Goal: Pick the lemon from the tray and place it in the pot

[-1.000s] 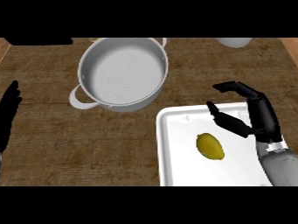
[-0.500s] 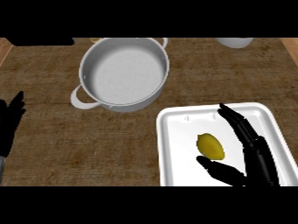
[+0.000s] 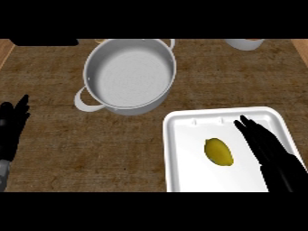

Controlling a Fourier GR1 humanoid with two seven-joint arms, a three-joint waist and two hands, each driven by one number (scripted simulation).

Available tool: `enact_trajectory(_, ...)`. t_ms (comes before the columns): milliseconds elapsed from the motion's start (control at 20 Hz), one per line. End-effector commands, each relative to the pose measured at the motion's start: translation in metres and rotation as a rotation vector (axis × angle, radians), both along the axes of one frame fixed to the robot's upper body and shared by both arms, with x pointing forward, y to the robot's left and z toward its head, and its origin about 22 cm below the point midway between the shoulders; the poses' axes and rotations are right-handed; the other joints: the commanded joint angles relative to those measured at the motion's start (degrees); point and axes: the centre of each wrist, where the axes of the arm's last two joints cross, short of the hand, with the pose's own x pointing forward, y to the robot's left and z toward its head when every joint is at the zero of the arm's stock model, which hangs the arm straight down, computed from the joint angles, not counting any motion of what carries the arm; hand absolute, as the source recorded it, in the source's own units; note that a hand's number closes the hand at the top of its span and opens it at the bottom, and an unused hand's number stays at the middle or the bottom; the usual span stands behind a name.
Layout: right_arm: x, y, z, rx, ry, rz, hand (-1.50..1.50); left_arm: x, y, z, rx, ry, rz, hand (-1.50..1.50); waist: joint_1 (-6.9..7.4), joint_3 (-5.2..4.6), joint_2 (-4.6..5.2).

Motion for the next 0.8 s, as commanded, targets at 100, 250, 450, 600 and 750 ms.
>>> enact_trajectory(100,-0.016,0.012,0.026,-0.213,0.306,-0.012,-1.5,0.002,0.003,-0.003,0.002,-0.003,-0.009,0.0,0.64,0.01,0.37)
enact_trajectory(250,-0.013,0.036,0.043,-0.217,0.373,0.018,-1.5,0.0,-0.001,0.005,-0.001,-0.009,-0.029,0.0,1.83,0.14,0.32)
enact_trajectory(450,-0.01,0.041,0.054,-0.254,0.42,-0.042,-1.5,-0.001,-0.007,-0.017,0.001,0.0,-0.012,0.0,0.8,0.22,0.31)
enact_trajectory(600,0.005,0.058,0.041,-0.236,0.433,-0.081,-1.5,-0.01,-0.009,-0.014,-0.007,0.013,-0.008,0.0,1.16,0.25,0.27)
enact_trajectory(750,0.019,0.042,0.031,-0.218,0.46,-0.095,-1.5,-0.011,0.007,0.002,-0.001,0.005,-0.03,0.0,1.14,0.3,0.24)
